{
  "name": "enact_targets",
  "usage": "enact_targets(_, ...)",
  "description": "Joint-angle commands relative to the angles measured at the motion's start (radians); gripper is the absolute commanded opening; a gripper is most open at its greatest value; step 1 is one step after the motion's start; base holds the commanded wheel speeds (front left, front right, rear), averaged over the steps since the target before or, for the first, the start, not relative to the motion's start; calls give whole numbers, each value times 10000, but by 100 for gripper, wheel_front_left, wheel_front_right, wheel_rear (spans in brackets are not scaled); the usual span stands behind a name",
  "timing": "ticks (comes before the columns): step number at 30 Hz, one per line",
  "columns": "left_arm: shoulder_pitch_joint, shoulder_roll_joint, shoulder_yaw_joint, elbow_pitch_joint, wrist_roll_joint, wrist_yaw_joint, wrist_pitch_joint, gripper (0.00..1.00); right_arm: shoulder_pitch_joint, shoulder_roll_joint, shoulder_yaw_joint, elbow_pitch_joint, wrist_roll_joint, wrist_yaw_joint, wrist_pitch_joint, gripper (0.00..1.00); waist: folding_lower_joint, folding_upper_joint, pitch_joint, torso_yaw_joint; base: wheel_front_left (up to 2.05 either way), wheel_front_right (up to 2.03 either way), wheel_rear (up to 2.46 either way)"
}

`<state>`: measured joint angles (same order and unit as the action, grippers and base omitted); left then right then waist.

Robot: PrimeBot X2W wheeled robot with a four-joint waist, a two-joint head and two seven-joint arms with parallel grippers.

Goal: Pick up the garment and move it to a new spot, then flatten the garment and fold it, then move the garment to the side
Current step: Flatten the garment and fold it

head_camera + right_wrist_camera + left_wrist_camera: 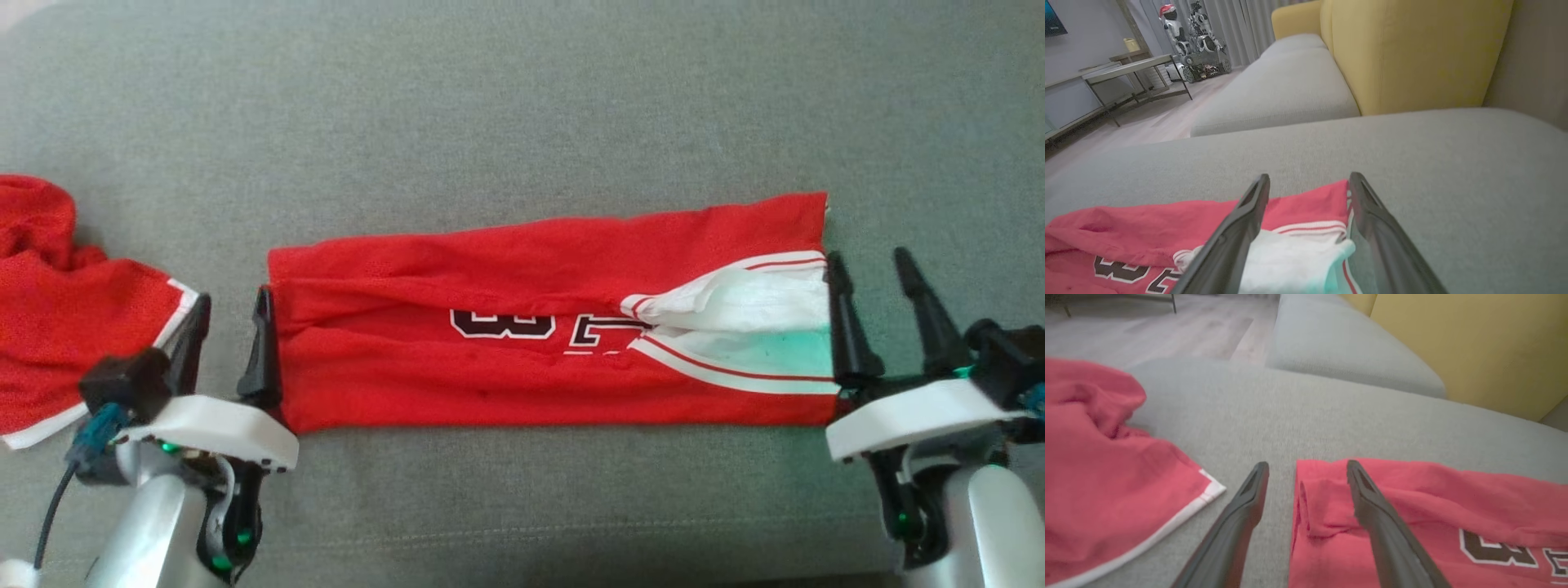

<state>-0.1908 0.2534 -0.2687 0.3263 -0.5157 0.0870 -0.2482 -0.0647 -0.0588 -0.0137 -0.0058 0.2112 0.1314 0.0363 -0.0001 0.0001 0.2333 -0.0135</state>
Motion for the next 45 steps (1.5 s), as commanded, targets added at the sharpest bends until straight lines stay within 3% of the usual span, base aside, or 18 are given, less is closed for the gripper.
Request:
enact_targets(1, -81, 308, 551, -792, 348, 115, -128, 100, -76, 29, 116, -541, -262, -7, -186, 100, 1, -1, -155, 83, 0, 0, 0)
enact_targets(11, 1053, 265, 651, -2650, 1383, 336, -134, 100, 266, 79, 151, -972, -795, -7, -71, 100, 1, -1, -853, 200, 0, 0, 0)
enact_targets(33, 1476, 436, 383, -3184, 1492, 585, 150, 100, 535, 85, 145, -1019, -640, -7, 162, 100, 1, -1, -1008, 185, 0, 0, 0)
enact_targets(40, 1024, 361, 162, -3151, 1447, 392, 205, 100, -398, -337, -177, 47, -744, -7, 827, 100, 1, -1, -429, 342, 0, 0, 0)
enact_targets(45, 563, 236, -67, -2900, 1444, 149, 147, 100, -1030, -647, 61, 1342, -659, -7, 2041, 100, 1, -1, 43, 479, 0, 0, 0)
